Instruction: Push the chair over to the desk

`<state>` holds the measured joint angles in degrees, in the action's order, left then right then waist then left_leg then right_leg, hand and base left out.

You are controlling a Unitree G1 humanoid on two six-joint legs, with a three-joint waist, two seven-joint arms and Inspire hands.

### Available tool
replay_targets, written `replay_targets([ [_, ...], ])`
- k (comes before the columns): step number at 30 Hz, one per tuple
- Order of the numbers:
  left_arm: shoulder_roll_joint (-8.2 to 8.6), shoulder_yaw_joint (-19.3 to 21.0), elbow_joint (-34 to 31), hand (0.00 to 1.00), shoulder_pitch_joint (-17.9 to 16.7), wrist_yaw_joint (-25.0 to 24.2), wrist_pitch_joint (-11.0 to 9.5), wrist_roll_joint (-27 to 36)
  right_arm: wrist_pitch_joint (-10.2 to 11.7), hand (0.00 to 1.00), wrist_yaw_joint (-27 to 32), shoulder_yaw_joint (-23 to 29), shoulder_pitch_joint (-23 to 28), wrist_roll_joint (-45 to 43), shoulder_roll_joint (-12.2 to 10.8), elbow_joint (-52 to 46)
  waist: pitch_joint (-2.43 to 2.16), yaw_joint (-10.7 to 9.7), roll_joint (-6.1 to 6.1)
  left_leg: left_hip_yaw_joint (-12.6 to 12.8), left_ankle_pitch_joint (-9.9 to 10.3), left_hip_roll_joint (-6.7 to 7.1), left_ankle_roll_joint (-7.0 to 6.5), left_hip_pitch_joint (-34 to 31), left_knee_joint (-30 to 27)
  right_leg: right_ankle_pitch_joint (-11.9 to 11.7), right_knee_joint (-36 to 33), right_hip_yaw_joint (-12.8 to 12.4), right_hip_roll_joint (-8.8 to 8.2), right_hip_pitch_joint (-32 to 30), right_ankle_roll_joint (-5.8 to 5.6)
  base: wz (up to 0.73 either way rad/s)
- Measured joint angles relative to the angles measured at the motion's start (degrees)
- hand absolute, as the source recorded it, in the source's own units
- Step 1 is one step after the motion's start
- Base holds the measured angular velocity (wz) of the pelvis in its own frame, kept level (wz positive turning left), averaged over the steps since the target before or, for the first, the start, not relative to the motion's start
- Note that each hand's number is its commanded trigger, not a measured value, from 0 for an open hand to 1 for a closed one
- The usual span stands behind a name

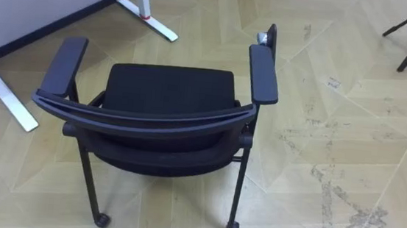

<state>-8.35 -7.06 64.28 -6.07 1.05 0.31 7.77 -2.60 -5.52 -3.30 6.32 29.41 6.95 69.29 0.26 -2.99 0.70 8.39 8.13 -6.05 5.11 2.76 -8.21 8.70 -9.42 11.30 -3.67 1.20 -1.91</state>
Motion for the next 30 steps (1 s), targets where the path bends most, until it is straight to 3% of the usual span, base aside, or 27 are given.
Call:
replay_targets([
  [11,0.33,2.06,-0.11,0.00,-0.69,0.01,-0.08,-2.32,-0.08,0.00,-2.82,2.49,0.82,6.16,-0.04,2.02,0.05,-1.04,-0.09,0.00,0.00,0.00,0.00,0.67,0.00,0.18,-0.08,0.08,-0.04,0.87,0.02,0.01],
  [23,0.65,3.35,0.53,0.00,-0.99,-0.05,-0.22,-2.20,-0.07,0.00,-3.39,4.60,1.63,5.95,-0.07,2.03,0.02,-1.44,-0.04,0.05,0.00,0.02,0.00,0.97,0.00,0.36,-0.18,0.32,-0.07,0.78,-0.03,0.00],
  [30,0.73,4.57,1.13,0.00,-0.97,-0.46,0.43,-1.60,-1.24,0.00,-2.54,4.58,1.59,5.80,-0.07,1.74,-0.18,-1.34,0.19,0.05,0.00,0.02,0.00,0.99,0.00,0.47,-0.16,0.33,-0.05,0.81,0.06,0.00],
])
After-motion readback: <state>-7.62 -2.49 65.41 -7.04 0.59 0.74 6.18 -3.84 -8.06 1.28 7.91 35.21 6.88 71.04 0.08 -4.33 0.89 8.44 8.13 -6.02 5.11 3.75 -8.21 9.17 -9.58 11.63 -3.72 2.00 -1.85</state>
